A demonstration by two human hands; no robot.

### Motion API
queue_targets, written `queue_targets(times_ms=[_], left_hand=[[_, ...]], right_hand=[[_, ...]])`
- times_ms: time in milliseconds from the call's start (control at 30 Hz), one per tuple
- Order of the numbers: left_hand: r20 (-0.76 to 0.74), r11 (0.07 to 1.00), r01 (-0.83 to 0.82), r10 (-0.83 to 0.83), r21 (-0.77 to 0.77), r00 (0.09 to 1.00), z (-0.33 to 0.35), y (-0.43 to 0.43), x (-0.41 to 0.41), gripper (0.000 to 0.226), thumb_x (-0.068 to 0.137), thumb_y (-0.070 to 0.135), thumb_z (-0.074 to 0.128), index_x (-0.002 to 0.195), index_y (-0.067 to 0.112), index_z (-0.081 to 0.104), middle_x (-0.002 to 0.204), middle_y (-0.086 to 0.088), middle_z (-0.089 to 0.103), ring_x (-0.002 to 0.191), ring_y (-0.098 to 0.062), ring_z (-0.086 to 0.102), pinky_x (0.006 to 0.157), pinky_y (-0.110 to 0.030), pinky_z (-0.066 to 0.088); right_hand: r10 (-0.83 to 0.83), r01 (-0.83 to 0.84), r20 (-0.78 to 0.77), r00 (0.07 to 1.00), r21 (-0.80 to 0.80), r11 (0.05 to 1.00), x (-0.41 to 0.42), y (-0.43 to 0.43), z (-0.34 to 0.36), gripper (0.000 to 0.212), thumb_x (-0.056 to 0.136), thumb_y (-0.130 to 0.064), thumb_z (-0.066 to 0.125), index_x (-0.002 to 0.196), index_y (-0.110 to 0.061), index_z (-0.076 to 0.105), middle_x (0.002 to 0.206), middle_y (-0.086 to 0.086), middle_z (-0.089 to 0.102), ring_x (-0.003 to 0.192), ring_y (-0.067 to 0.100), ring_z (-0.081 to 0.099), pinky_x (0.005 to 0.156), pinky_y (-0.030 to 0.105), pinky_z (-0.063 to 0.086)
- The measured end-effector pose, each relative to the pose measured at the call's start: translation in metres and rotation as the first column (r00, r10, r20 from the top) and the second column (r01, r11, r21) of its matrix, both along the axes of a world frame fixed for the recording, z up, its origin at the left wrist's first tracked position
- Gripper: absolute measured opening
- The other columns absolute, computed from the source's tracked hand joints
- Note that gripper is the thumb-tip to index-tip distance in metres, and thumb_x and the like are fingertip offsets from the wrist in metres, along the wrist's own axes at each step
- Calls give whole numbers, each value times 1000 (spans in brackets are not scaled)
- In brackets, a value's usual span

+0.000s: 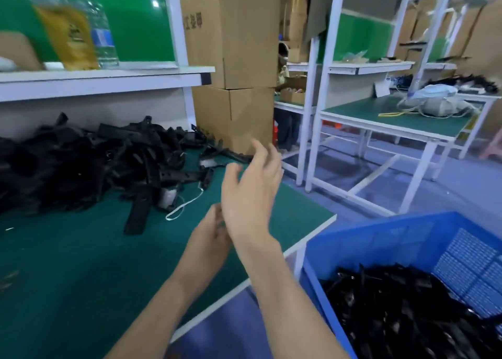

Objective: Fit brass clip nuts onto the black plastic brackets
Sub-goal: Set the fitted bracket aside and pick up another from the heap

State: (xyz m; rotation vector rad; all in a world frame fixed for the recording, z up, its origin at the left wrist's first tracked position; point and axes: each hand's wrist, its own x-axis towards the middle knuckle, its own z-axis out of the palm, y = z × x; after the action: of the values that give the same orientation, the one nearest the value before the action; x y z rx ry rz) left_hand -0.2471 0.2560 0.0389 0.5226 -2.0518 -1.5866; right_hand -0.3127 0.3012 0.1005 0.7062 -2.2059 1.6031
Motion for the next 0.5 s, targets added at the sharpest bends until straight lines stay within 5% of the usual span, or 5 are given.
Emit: queue_targets(times_ms=[100,233,333,500], left_hand=[[101,876,-330,386,-351,917,-20,-63,67,39,100,37,54,138,29,51,132,14,57,111,12,52,98,-29,44],[218,519,-475,805,-711,552,-45,-129,172,66,95,48,59,147,9,45,148,-18,47,142,-40,34,117,-54,28],[416,497,-452,868,-741,272,-52,-153,232,85,91,69,45,156,18,26,161,-19,25,149,-43,14,120,-56,12],[445,569,-390,818,-724,365,-60,-188,255,85,92,73,36,159,25,15,166,-10,16,154,-31,7,124,-47,9]], right_hand=[[220,-219,-9,975,65,974,41,-49,-18,49,99,-17,44,147,-18,38,158,10,24,148,26,17,119,48,22],[478,-471,25,878,220,854,103,-115,-49,51,99,-18,44,149,-17,35,157,10,27,145,24,20,119,46,24],[569,-559,91,817,366,744,137,-155,-75,54,102,-25,46,153,-17,29,160,11,24,148,26,19,121,44,21],[642,-600,126,756,525,604,168,-207,-105,59,104,-31,48,155,-18,22,159,10,25,149,29,20,121,44,22]])
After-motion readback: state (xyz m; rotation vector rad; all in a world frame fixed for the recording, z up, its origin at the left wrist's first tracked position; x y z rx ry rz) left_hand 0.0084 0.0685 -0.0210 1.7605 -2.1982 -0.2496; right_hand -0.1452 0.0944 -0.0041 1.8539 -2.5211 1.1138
